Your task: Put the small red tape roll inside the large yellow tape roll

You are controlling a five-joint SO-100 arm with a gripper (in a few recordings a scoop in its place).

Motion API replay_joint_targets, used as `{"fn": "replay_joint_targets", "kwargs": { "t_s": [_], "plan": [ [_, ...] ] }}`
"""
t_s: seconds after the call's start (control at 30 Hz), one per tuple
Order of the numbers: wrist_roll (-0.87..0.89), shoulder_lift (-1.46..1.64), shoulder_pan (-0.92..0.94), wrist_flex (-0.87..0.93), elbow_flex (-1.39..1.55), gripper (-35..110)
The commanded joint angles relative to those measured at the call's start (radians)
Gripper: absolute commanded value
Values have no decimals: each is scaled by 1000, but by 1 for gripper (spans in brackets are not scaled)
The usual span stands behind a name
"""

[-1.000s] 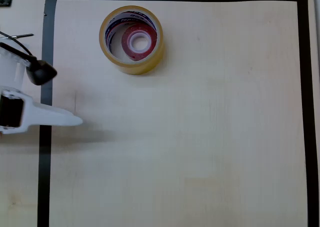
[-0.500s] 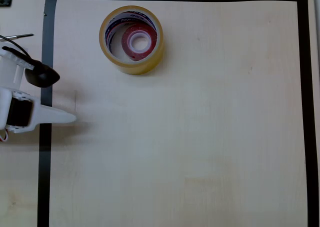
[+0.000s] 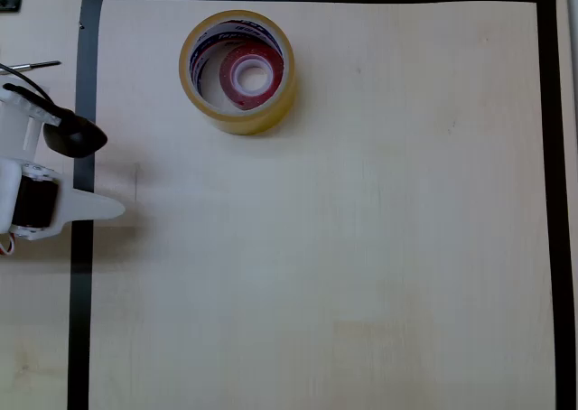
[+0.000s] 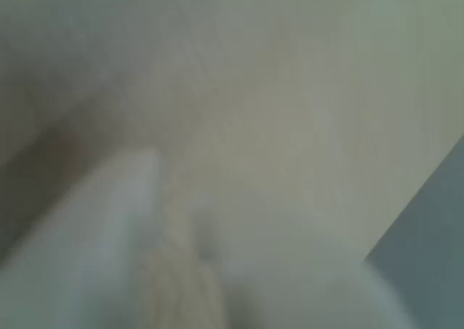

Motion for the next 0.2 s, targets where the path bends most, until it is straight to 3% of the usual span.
{"fn": "replay_joint_targets", "kwargs": {
  "t_s": [0.0,0.17],
  "plan": [
    [28,29,14,8,-11,1],
    [28,29,14,8,-11,1]
  ]
}}
